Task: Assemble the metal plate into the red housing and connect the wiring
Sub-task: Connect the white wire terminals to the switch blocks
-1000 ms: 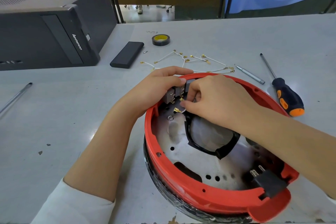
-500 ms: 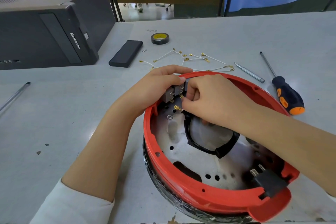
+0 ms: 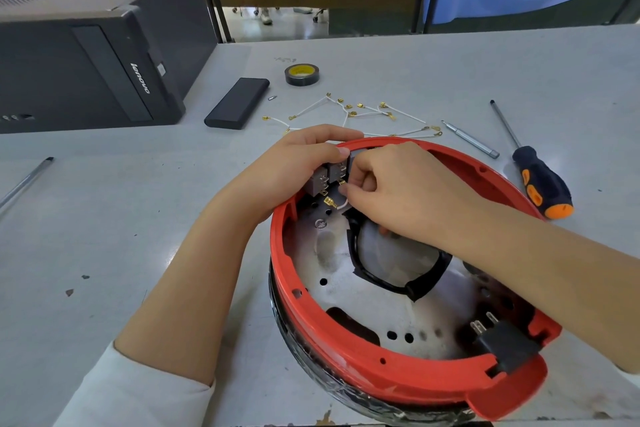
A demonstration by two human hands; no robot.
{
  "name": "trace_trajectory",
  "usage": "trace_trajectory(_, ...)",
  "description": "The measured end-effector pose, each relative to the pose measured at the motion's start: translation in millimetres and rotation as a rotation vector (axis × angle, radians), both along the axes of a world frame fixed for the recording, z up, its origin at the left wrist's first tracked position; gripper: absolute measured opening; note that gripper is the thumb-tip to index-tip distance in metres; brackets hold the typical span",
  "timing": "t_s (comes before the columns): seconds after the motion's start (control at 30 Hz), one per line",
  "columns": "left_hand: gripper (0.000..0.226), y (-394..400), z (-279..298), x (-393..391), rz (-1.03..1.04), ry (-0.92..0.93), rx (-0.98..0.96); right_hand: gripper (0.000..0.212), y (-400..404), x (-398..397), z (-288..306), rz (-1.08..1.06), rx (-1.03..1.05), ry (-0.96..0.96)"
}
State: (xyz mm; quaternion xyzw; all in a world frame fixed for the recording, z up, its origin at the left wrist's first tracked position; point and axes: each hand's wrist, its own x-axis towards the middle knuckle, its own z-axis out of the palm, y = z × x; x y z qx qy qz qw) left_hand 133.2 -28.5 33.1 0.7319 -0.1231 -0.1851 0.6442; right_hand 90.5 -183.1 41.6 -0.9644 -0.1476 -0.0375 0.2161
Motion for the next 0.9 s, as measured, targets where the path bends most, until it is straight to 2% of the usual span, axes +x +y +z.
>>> trace_trajectory(0.17,0.031,-0.2,0.4,-0.6,0.004,-0.020,0.028,0.002,-5.3,-4.3,-4.0,0.069,-0.054,-0.057)
trace_trajectory(0.57,0.030,1.0,-1.6,2.3,-0.027,0.028,-0.052,0.019,-6.6,0.2,-6.7,0.040,-0.209,-0.196)
trace_trajectory(0.9,0.030,0.0,1.3,0.5,-0.023,0.051,-0.049,0.021,-3.4,-0.4,-9.0,0.010,-0.208,-0.251)
